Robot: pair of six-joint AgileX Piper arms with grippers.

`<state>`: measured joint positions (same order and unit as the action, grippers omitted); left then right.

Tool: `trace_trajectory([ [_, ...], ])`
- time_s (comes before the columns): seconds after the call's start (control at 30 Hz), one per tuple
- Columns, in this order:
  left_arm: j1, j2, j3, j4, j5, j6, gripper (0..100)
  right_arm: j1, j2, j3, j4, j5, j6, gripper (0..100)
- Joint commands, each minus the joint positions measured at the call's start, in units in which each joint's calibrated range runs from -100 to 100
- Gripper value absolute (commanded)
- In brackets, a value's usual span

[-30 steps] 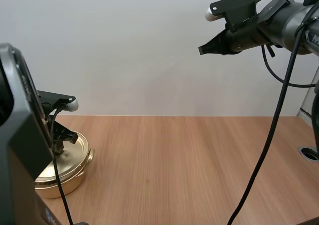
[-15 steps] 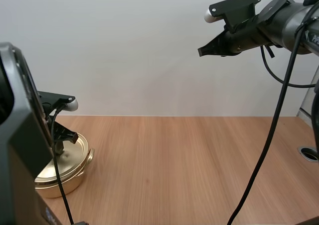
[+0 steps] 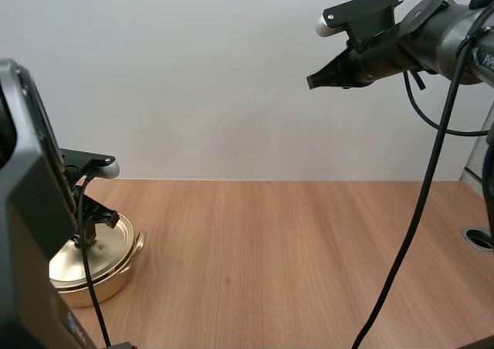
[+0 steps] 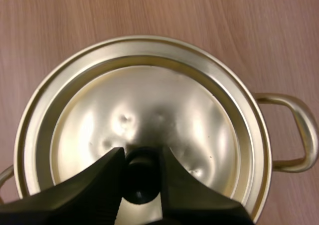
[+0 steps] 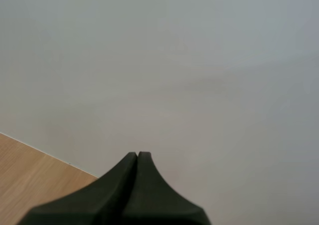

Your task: Open the pot, put the car inside, and close it

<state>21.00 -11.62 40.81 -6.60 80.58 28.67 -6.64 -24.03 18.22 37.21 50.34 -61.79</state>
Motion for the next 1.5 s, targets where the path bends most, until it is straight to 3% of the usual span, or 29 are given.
trace_trajectory([
  [0.0, 0.05, 0.1, 0.1, 0.7, -0.5, 0.1, 0, 0.0, 0.0, 0.0, 0.0, -0.1, 0.0, 0],
  [0.2, 0.05, 0.2, 0.1, -0.4, -0.5, 0.1, 1, 0.0, 0.0, 0.0, 0.0, -0.1, 0.0, 0],
  [0.47, 0.05, 2.2, 0.1, -0.4, 2.7, -0.2, 24, 0.0, 0.0, 0.0, -0.2, -0.1, 0.0, 0],
  [0.57, 0.05, 3.0, 0.3, -0.4, 2.8, -0.3, 39, 0.0, 0.0, 0.0, -0.2, -0.1, 0.0, 0],
  [0.7, 0.05, 2.7, 0.3, -2.5, 1.7, -0.3, 71, 0.0, 0.0, 0.0, -0.2, -0.1, 0.0, 0],
  [0.8, 0.05, 2.6, 0.3, -4.3, 0.4, 0.4, 86, 0.0, 0.0, 0.0, -0.2, -0.1, 0.0, 0],
  [1.03, 0.05, 1.5, -2.4, -6.9, -1.3, 0.4, 86, 0.0, 0.0, 0.0, -0.6, 0.5, 0.0, 0],
  [1.13, 0.05, -1.3, -4.7, -12.9, -3.4, 1.8, 86, 0.0, 0.0, 0.0, -1.5, 0.5, 0.0, 0],
  [1.23, 0.05, -5.6, -5.9, -24.7, -7.8, 4.6, 86, 0.0, 0.0, 0.0, -2.3, 0.5, 0.0, 0],
  [1.47, -0.19, -18.8, -3.7, -61.3, -8.8, 18.5, 86, 0.0, 0.0, 0.0, -2.6, 1.1, 0.0, 0],
])
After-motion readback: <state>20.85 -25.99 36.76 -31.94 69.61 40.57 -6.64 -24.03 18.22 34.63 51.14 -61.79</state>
